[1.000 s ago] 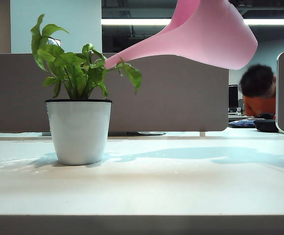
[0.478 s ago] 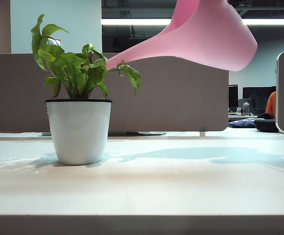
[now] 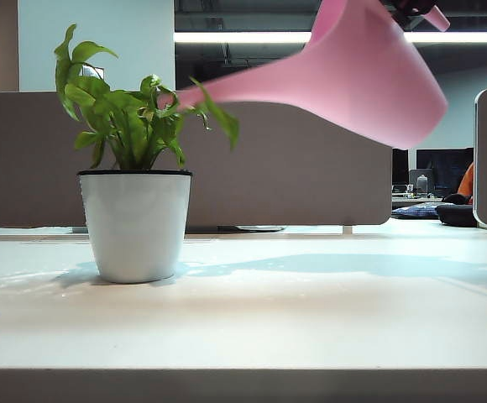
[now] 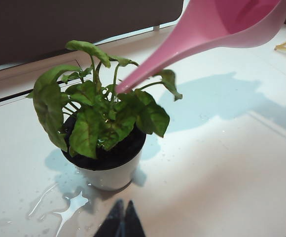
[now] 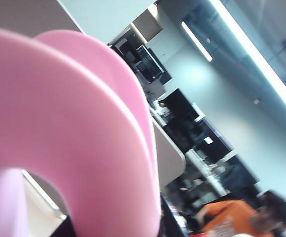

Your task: Pick up the watering can from the table, water the potted plant, and put the can back.

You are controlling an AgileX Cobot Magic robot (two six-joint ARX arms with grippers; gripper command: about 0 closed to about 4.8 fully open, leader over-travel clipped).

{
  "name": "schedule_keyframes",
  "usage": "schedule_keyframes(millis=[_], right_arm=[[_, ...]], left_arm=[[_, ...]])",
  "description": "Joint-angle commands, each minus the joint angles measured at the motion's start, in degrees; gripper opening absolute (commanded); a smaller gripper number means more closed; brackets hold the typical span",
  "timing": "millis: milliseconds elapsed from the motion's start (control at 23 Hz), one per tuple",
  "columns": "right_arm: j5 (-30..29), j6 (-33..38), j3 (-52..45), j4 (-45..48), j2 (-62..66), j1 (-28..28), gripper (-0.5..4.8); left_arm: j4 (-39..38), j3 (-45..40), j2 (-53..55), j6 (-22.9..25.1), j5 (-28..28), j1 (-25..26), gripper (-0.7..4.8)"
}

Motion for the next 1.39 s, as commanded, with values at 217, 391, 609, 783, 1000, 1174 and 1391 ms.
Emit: schedule_keyframes(millis=[217,391,609,783,1000,1174,1391], right_arm=[[1.9,10.8,0.5,0.6,1.8,-0.2,1.16],[2.5,20.7,0.4,0.6,4.0,-1.5,1.16],[2.9,29.5,0.4,0.7,6.1,-3.9,1.16],[1.2,40.7,0.4,2.2,7.8,-7.1,1.16],[-0.9,51.5,-0.2,6.4,10.0,-9.0,1.16],[-1.0,53.9,-3.5,15.2,11.8,-8.9,1.15],[0.3,60.2,-11.9,29.0,17.0,-8.7,1.15]], left_arm=[[0.4,0.4,-0.2,0.0,0.2,0.0,-0.05],[0.4,0.4,-0.2,0.0,0.2,0.0,-0.05],[0.4,0.4,-0.5,0.0,0.2,0.0,-0.05],[0.4,0.4,-0.5,0.0,0.2,0.0,-0.05],[0.4,0.4,-0.5,0.1,0.1,0.0,-0.05],[0.4,0.4,-0.5,0.1,-0.3,0.0,-0.05],[0.4,0.4,-0.5,0.1,-0.2,0.0,-0.05]])
